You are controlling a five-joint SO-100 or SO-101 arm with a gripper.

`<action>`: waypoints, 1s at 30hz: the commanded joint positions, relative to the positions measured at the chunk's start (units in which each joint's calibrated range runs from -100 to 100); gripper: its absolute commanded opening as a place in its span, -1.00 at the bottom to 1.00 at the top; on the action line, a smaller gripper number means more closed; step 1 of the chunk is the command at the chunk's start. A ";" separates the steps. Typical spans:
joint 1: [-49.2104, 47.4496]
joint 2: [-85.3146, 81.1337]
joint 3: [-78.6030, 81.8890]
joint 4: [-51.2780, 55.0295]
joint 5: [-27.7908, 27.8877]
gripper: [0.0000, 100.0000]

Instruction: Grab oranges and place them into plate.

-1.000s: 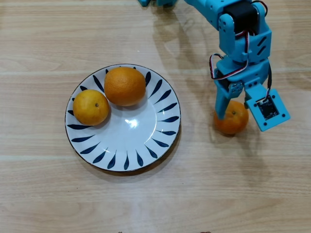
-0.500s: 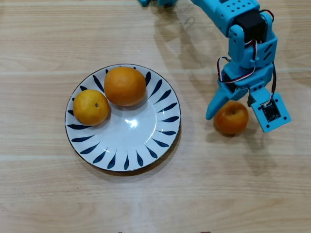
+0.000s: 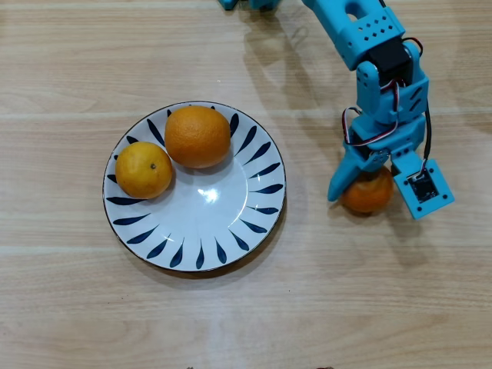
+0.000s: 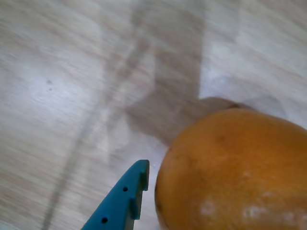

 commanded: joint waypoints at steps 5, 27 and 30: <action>-0.56 -3.64 -0.28 -2.23 -0.28 -0.16; -0.32 -3.64 4.24 -7.39 -0.12 -0.16; -0.48 -3.64 4.24 -7.82 -0.12 -0.24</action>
